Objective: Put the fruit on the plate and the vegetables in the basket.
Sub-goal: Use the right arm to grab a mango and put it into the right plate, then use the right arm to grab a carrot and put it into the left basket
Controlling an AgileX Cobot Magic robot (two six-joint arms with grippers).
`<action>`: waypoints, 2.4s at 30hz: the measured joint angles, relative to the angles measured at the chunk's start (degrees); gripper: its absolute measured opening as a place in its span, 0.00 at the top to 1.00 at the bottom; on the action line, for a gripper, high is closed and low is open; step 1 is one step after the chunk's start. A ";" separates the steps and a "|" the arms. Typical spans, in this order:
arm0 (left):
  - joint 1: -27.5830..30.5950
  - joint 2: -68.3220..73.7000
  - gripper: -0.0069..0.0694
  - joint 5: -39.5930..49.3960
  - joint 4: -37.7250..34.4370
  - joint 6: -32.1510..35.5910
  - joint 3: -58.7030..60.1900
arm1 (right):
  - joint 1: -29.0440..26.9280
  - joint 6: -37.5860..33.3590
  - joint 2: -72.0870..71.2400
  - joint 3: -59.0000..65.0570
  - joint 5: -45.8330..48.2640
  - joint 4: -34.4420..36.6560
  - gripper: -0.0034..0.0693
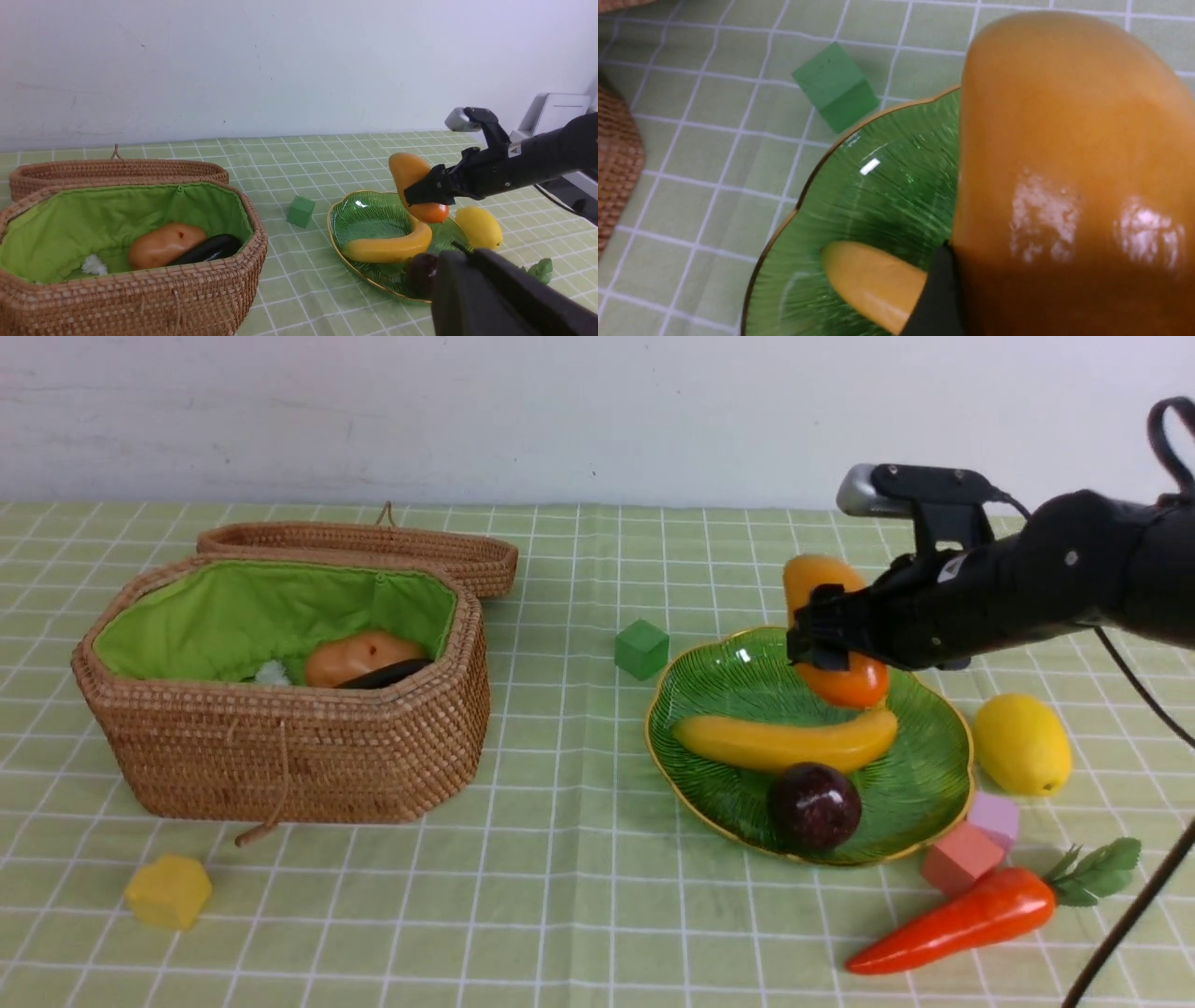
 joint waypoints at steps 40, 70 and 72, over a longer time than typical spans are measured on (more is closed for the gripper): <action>0.00 0.00 0.91 11.57 -32.11 35.87 0.00 | 0.00 -12.36 -22.04 10.15 50.16 -13.74 0.78; 0.00 0.00 0.90 13.76 -36.45 38.96 0.00 | 0.00 -64.61 -7.41 19.68 23.72 -12.57 0.30; 0.00 0.00 0.90 13.76 -36.45 38.96 0.00 | 0.00 -64.61 -6.29 19.68 23.66 -12.76 0.30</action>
